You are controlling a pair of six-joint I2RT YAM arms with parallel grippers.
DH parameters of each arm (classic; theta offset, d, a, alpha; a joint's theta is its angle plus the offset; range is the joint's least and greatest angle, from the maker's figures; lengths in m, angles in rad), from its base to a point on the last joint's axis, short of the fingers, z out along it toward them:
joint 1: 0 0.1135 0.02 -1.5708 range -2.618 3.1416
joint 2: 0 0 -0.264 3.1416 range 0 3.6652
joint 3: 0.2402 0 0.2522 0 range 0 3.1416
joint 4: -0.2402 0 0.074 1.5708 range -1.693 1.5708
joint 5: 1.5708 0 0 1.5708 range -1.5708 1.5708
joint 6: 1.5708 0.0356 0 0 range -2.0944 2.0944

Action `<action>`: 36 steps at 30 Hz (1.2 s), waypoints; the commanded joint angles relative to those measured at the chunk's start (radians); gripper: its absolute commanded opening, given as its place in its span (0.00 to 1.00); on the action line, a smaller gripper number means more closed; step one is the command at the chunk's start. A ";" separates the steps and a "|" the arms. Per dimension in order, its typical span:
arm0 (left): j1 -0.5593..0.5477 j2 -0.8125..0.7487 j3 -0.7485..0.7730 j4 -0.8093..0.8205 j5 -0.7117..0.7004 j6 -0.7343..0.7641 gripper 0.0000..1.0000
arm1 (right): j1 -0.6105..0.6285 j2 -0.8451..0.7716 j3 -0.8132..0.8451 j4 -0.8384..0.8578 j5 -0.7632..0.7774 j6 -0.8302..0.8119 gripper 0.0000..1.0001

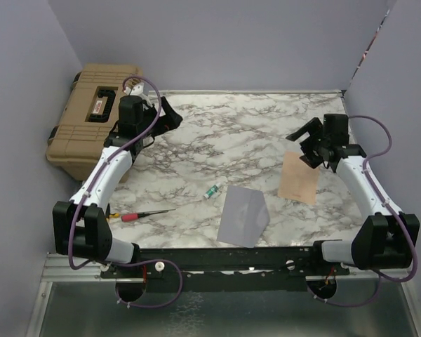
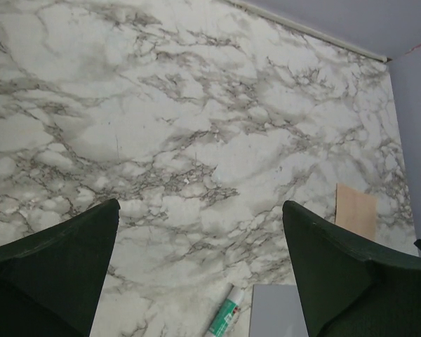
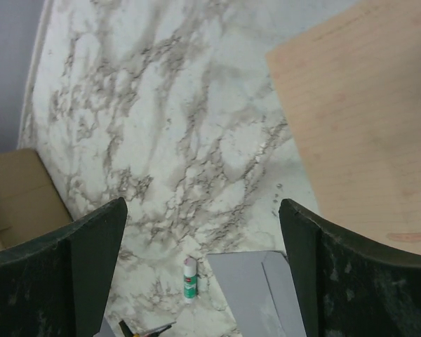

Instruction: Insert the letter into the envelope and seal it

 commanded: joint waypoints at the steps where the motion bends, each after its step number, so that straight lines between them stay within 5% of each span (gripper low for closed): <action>1: 0.002 -0.061 -0.082 0.004 0.072 -0.018 0.99 | -0.011 -0.025 -0.085 0.003 0.164 0.094 0.92; 11: 0.002 -0.108 -0.190 0.003 0.121 -0.017 0.99 | -0.081 0.068 -0.198 0.102 0.458 -0.145 0.93; 18: 0.002 -0.080 -0.194 0.004 0.160 -0.013 0.99 | -0.247 0.270 -0.104 0.141 0.229 -0.283 0.96; 36: -0.043 0.098 -0.104 0.027 0.318 -0.033 0.99 | -0.379 0.393 -0.182 0.262 -0.312 -0.531 0.85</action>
